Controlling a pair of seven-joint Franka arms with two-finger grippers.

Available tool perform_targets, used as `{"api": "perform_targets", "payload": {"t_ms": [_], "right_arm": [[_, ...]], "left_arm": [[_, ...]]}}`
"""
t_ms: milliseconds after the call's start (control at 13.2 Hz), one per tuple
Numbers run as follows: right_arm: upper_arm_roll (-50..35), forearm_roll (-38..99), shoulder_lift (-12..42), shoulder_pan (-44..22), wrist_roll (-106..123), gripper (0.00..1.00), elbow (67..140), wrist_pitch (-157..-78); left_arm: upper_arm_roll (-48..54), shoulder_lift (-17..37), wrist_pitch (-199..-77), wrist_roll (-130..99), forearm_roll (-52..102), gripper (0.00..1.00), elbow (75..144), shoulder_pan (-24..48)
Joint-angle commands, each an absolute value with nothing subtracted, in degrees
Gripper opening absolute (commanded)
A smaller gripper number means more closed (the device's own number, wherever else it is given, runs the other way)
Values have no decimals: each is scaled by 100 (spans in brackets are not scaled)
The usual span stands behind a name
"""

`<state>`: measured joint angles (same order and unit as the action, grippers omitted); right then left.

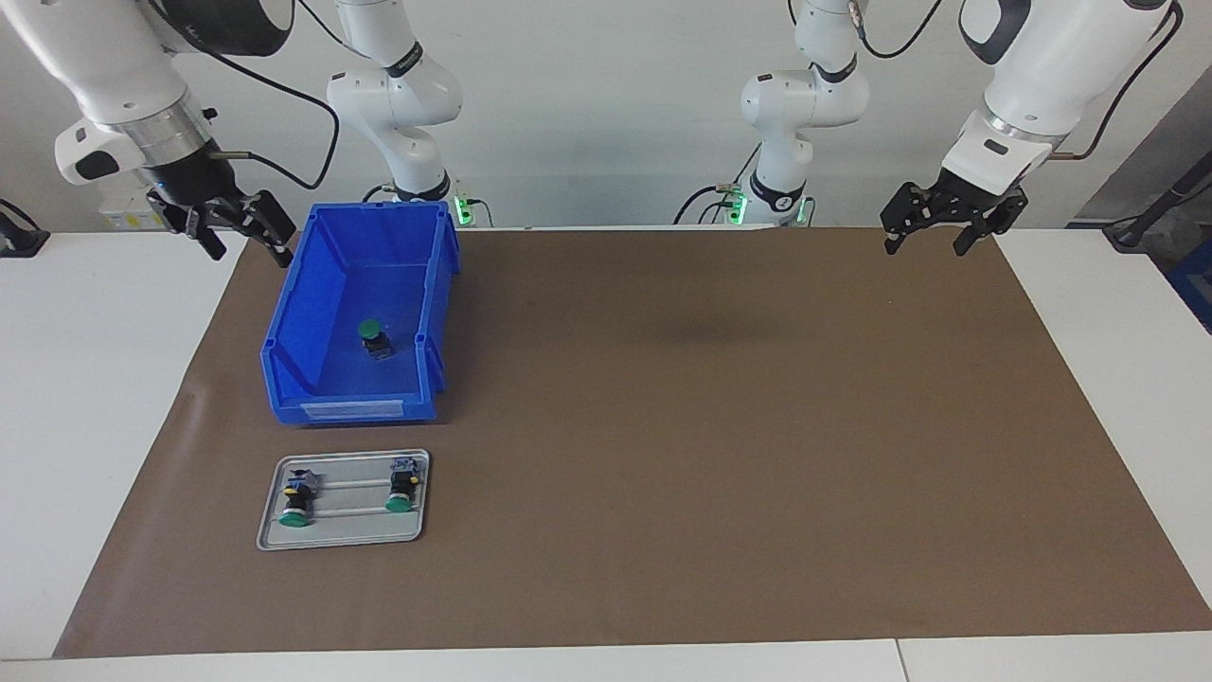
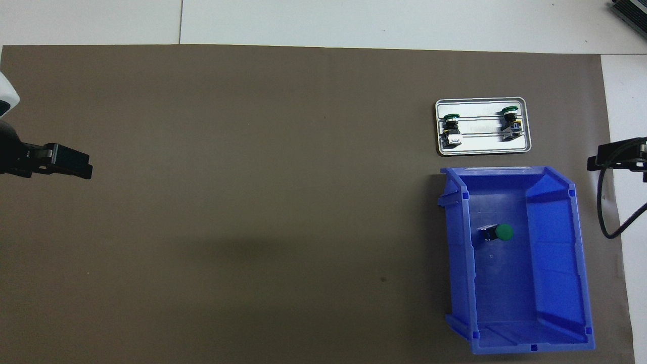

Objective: Place and press button with both arms

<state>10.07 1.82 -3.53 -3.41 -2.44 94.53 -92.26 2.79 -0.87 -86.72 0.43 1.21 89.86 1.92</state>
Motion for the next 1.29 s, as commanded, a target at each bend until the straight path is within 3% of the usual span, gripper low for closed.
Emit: {"api": "perform_targets", "payload": {"t_ms": [0, 1214], "right_arm": [[914, -9, -299, -369, 123, 100, 9150, -8834], [905, -422, -343, -642, 114, 100, 9246, -8860]], "left_arm": [[308, -255, -8692, 0, 114, 100, 9176, 141], [308, -255, -8692, 0, 114, 100, 9176, 141]]}}
